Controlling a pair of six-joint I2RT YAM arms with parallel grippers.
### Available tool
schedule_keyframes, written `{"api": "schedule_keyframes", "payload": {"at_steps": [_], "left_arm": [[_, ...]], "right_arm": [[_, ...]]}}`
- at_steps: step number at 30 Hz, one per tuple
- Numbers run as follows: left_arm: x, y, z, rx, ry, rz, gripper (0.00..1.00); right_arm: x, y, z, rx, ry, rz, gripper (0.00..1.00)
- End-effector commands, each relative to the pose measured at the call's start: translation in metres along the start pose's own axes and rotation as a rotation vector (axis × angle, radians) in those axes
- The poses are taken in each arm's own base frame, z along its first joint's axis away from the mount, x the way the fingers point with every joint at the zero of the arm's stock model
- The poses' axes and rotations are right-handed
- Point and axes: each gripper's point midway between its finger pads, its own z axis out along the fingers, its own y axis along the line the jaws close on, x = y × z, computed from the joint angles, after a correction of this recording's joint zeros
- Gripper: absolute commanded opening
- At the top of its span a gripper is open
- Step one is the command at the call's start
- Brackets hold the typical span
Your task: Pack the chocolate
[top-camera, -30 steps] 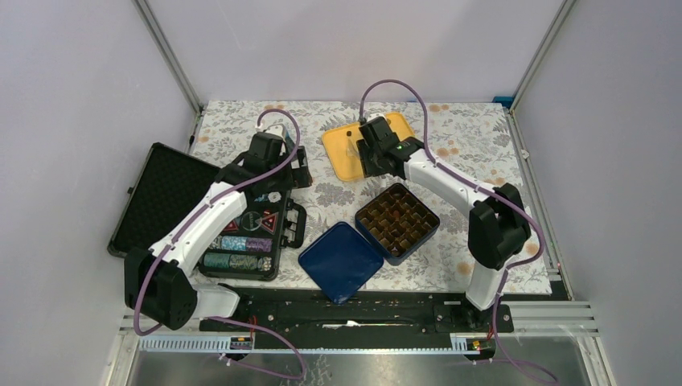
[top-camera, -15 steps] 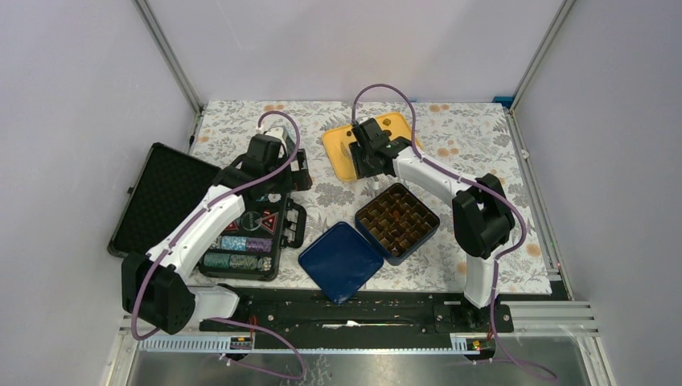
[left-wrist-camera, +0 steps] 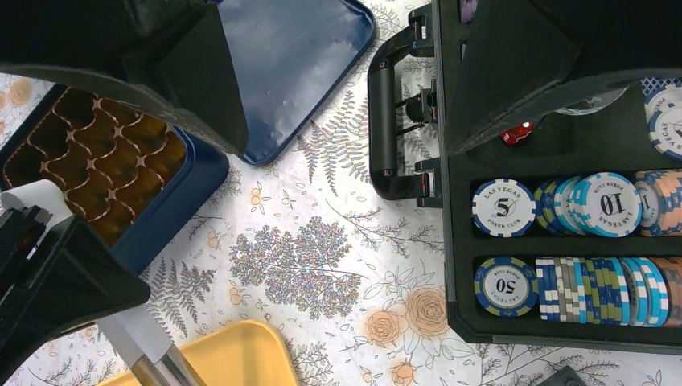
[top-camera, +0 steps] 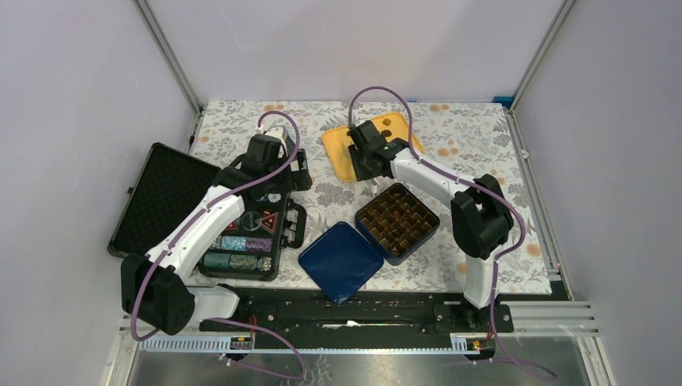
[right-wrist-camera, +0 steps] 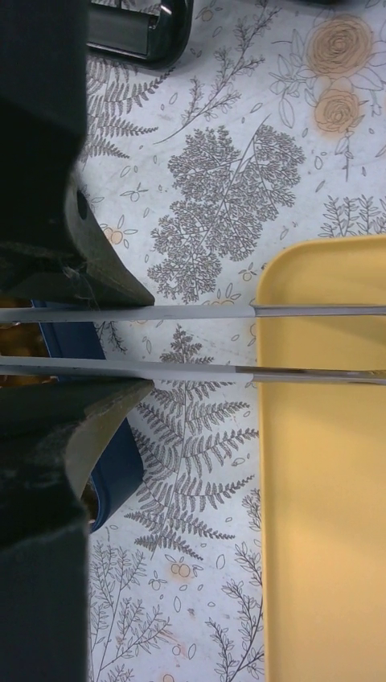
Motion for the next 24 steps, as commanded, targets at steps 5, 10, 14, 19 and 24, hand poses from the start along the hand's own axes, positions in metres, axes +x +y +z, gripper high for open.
{"api": "schedule_keyframes", "payload": {"at_steps": [5,10,14,19,24], "left_arm": [[-0.006,-0.003,-0.002,0.024,-0.038,0.012,0.99],[-0.006,-0.003,-0.003,0.025,-0.041,0.012,0.99],[-0.008,-0.002,-0.003,0.018,-0.047,0.024,0.99],[-0.010,-0.005,-0.002,0.026,-0.046,0.014,0.99],[-0.012,-0.010,0.001,0.046,-0.048,-0.007,0.99]], "right_arm": [[-0.024,0.011,-0.025,-0.017,-0.075,-0.015,0.24],[-0.032,0.006,-0.048,-0.011,-0.120,-0.006,0.13],[-0.037,0.003,-0.086,-0.044,-0.164,0.008,0.12],[-0.014,0.001,-0.137,-0.125,-0.161,0.048,0.12],[0.037,-0.006,-0.179,-0.190,-0.065,0.036,0.12]]}}
